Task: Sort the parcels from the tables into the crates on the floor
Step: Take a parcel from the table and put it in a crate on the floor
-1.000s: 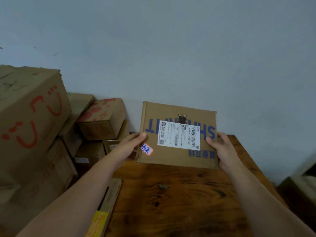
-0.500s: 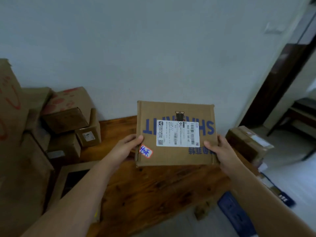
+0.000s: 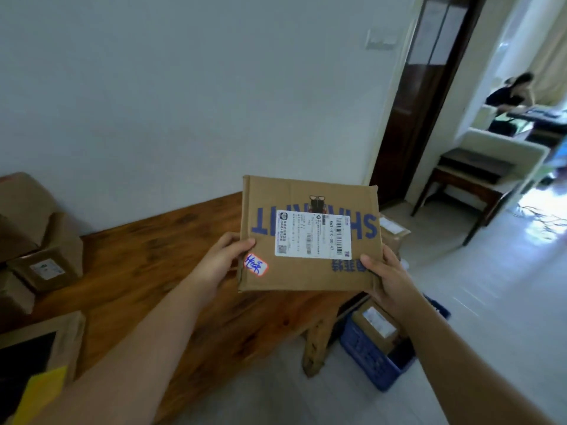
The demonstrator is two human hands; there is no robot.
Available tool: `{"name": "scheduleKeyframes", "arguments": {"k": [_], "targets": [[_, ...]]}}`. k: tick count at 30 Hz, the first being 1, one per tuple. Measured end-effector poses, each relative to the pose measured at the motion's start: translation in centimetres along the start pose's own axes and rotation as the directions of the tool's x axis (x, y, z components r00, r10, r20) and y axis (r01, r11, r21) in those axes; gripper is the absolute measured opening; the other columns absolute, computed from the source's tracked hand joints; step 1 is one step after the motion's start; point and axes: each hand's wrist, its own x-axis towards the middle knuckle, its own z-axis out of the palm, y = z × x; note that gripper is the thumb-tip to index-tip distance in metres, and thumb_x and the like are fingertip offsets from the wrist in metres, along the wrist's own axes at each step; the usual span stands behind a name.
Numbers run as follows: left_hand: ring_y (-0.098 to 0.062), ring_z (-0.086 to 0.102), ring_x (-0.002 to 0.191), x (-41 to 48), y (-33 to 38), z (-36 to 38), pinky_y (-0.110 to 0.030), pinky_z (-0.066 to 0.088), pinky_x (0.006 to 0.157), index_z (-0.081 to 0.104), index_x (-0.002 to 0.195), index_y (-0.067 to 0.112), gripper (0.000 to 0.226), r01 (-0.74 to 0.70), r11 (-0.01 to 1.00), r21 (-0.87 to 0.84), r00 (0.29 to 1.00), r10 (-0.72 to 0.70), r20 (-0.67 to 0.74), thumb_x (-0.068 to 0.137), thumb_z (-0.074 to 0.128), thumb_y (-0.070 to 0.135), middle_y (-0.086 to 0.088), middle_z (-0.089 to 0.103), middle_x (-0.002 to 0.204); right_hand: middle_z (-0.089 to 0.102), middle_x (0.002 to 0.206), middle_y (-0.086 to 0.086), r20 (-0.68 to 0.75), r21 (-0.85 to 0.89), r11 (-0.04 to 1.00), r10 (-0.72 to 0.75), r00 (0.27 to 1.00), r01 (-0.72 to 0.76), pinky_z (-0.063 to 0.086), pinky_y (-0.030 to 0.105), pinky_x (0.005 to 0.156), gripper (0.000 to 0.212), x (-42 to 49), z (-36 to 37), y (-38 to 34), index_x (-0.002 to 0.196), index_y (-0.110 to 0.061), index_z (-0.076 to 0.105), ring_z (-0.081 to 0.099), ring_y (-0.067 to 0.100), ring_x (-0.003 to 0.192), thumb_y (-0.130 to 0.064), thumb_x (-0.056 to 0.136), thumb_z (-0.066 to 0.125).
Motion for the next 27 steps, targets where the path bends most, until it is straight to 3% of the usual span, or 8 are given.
{"name": "scheduleKeyframes", "arguments": {"k": [4, 7, 9, 12, 15, 19, 24, 27], "targets": [[-0.019, 0.062, 0.084, 1.5, -0.1, 8.8, -0.032, 0.046, 0.069, 0.057, 0.099, 0.021, 0.015, 0.03, 0.999, -0.024, 0.999, -0.029, 0.018, 0.088, 0.06, 0.03, -0.004, 0.067, 0.092, 0.071, 0.109, 0.008, -0.047, -0.016, 1.0, -0.007, 0.999, 0.006, 0.06, 0.034, 0.066, 0.041, 0.5, -8.3, -1.7, 0.125, -0.018, 0.052, 0.071, 0.022, 0.091, -0.006, 0.087, 0.059], [-0.019, 0.061, 0.083, 2.4, -0.2, 14.8, -0.032, 0.045, 0.07, 0.057, 0.099, 0.021, 0.014, 0.049, 0.997, -0.051, 0.999, -0.049, 0.012, 0.088, 0.06, 0.029, -0.003, 0.066, 0.089, 0.069, 0.115, 0.01, -0.036, -0.072, 0.997, 0.006, 0.999, -0.009, 0.057, 0.045, 0.083, 0.073, 0.8, -13.7, -3.4, 0.131, -0.017, 0.049, 0.067, 0.028, 0.102, -0.03, 0.066, 0.08], [-0.019, 0.061, 0.082, 3.0, -0.3, 18.5, -0.033, 0.047, 0.072, 0.057, 0.099, 0.02, 0.013, 0.062, 0.995, -0.075, 0.998, -0.062, 0.006, 0.088, 0.06, 0.028, -0.004, 0.066, 0.089, 0.068, 0.117, 0.009, -0.011, -0.088, 0.995, 0.037, 0.999, -0.037, 0.056, 0.049, 0.085, 0.093, 1.3, -17.1, -4.6, 0.131, -0.02, 0.048, 0.067, 0.03, 0.104, -0.043, 0.05, 0.089], [-0.024, 0.063, 0.09, 4.0, -0.7, 22.7, -0.041, 0.049, 0.085, 0.058, 0.1, 0.022, 0.014, 0.098, 0.989, -0.108, 0.995, -0.1, -0.017, 0.087, 0.061, 0.028, -0.008, 0.067, 0.099, 0.066, 0.116, 0.014, -0.022, -0.063, 0.996, 0.067, 0.998, -0.068, 0.059, 0.031, 0.058, 0.05, 2.7, -21.3, -5.6, 0.129, -0.017, 0.047, 0.067, 0.03, 0.097, -0.01, 0.084, 0.066], [-0.026, 0.064, 0.095, 5.9, -0.6, 26.2, -0.043, 0.05, 0.09, 0.057, 0.104, 0.021, 0.018, 0.131, 0.984, -0.118, 0.99, -0.136, -0.039, 0.087, 0.061, 0.027, -0.008, 0.067, 0.102, 0.065, 0.109, 0.011, -0.106, -0.062, 0.992, 0.101, 0.989, -0.108, 0.052, 0.021, 0.045, 0.042, 4.8, -24.5, -6.3, 0.128, -0.011, 0.043, 0.065, 0.025, 0.09, -0.001, 0.09, 0.057], [-0.022, 0.063, 0.086, 10.8, -0.2, 30.4, -0.036, 0.05, 0.079, 0.055, 0.102, 0.021, 0.014, 0.129, 0.983, -0.134, 0.989, -0.137, -0.057, 0.089, 0.059, 0.025, -0.006, 0.065, 0.095, 0.067, 0.101, 0.005, -0.204, -0.076, 0.992, 0.087, 0.975, -0.104, 0.054, 0.024, 0.054, 0.029, 9.7, -28.0, -6.6, 0.115, -0.012, 0.049, 0.068, 0.016, 0.081, -0.007, 0.088, 0.061], [-0.025, 0.065, 0.091, 19.6, -0.4, 35.3, -0.04, 0.052, 0.087, 0.055, 0.109, 0.018, 0.023, 0.162, 0.971, -0.174, 0.984, -0.172, -0.048, 0.09, 0.059, 0.03, -0.007, 0.068, 0.098, 0.068, 0.096, 0.002, -0.26, -0.075, 0.993, 0.07, 0.963, -0.092, 0.052, 0.025, 0.058, 0.026, 17.8, -31.8, -7.2, 0.111, -0.014, 0.053, 0.066, 0.015, 0.082, -0.008, 0.087, 0.063], [-0.022, 0.066, 0.086, 26.2, 0.0, 38.0, -0.038, 0.053, 0.082, 0.055, 0.11, 0.018, 0.024, 0.177, 0.958, -0.225, 0.98, -0.192, -0.049, 0.09, 0.059, 0.031, -0.006, 0.069, 0.098, 0.066, 0.103, 0.004, -0.304, -0.086, 0.989, 0.089, 0.949, -0.12, 0.051, 0.031, 0.066, 0.031, 24.4, -34.2, -8.3, 0.113, -0.014, 0.053, 0.064, 0.018, 0.089, -0.009, 0.085, 0.067]]}}
